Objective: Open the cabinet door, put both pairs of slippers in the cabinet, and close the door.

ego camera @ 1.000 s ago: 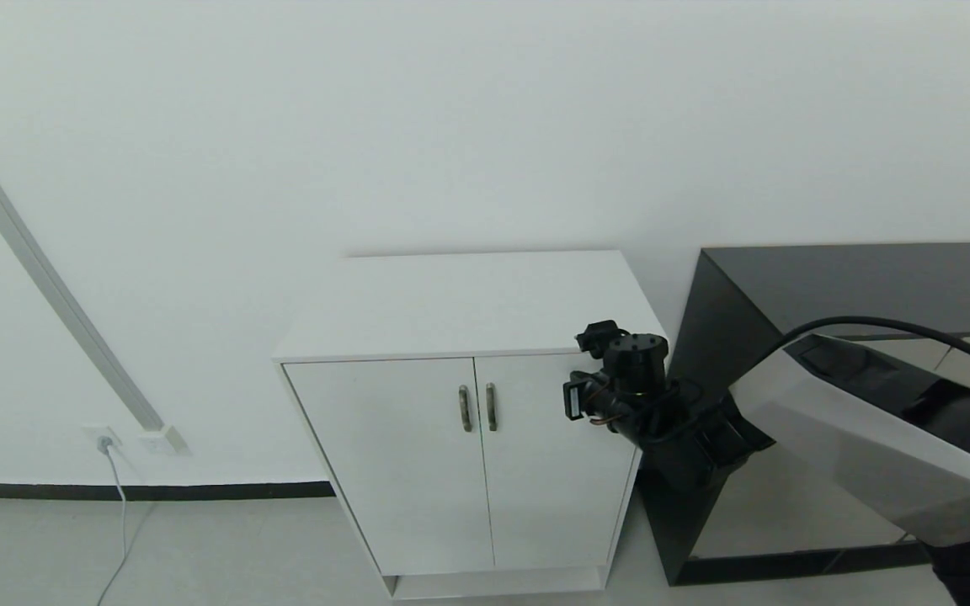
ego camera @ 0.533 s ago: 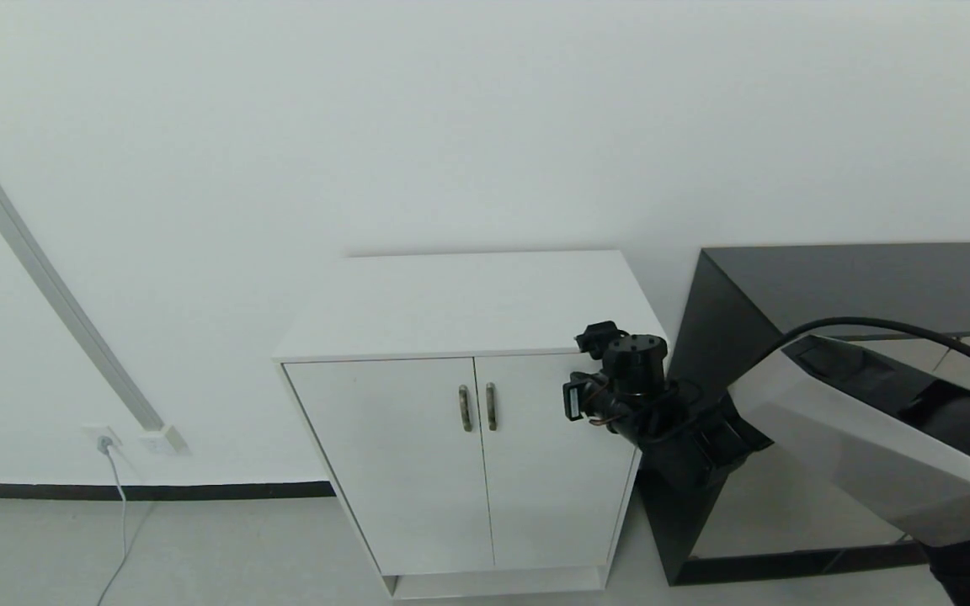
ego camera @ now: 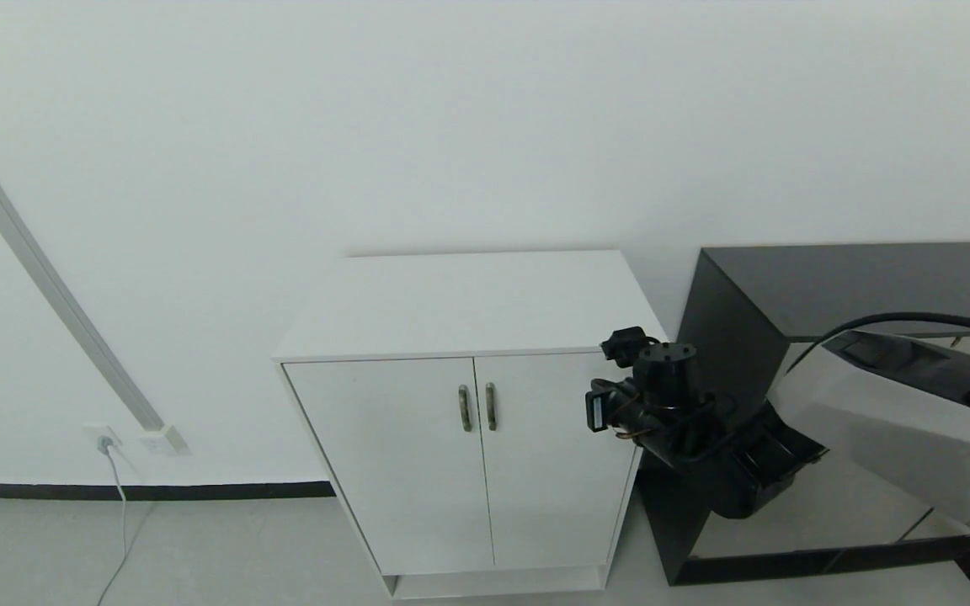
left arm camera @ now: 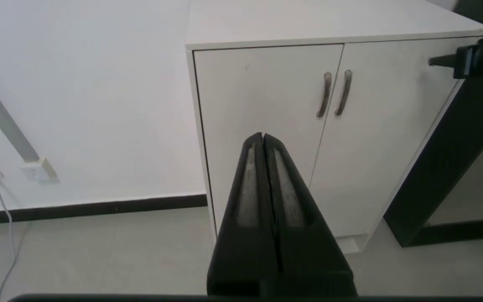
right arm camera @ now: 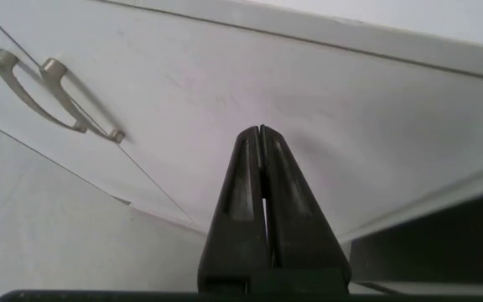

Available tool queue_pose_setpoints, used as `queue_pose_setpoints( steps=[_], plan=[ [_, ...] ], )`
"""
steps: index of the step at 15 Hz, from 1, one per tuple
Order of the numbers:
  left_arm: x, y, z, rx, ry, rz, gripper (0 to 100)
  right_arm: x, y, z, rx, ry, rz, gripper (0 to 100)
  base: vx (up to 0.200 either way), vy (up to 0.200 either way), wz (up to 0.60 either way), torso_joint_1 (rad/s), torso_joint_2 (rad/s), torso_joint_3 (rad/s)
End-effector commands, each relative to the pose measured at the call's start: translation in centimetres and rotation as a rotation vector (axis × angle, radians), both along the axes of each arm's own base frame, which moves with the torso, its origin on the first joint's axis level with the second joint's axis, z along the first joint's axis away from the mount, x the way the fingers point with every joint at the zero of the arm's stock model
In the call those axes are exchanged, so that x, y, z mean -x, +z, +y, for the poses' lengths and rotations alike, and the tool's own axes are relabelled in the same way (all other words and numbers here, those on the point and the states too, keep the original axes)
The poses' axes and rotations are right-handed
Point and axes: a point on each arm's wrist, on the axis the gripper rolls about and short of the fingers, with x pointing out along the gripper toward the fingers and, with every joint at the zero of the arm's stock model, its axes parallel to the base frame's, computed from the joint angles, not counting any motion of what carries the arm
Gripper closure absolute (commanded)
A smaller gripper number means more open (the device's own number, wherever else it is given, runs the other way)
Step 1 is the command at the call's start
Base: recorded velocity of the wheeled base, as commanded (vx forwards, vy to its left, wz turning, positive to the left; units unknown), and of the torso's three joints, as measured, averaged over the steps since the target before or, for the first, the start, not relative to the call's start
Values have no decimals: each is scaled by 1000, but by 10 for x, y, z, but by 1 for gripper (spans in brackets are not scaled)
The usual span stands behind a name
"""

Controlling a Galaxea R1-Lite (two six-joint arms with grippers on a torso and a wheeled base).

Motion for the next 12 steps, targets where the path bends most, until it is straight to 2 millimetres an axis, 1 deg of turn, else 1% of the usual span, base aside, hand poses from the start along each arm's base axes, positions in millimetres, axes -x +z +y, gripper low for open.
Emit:
queue_pose_setpoints(
  steps=[1, 3, 5, 7, 11, 12],
  plan=[
    [0, 0, 0, 0, 0, 1, 100, 17, 16, -11, -11, 0, -18, 100, 0, 0, 0, 0, 0, 0],
    [0, 0, 0, 0, 0, 1, 100, 34, 22, -21, -17, -2, -25, 100, 0, 0, 0, 0, 0, 0],
    [0, 0, 0, 0, 0, 1, 100, 53, 31, -36, -25, -10, -42, 100, 0, 0, 0, 0, 0, 0],
    [0, 0, 0, 0, 0, 1, 100, 70, 42, -59, -28, -48, -55, 100, 0, 0, 0, 0, 0, 0],
    [0, 0, 0, 0, 0, 1, 100, 95, 61, -109, -24, -190, -73, 100, 0, 0, 0, 0, 0, 0],
    [0, 0, 0, 0, 0, 1, 100, 99, 64, -121, -20, -245, -78, 100, 0, 0, 0, 0, 0, 0]
  ],
)
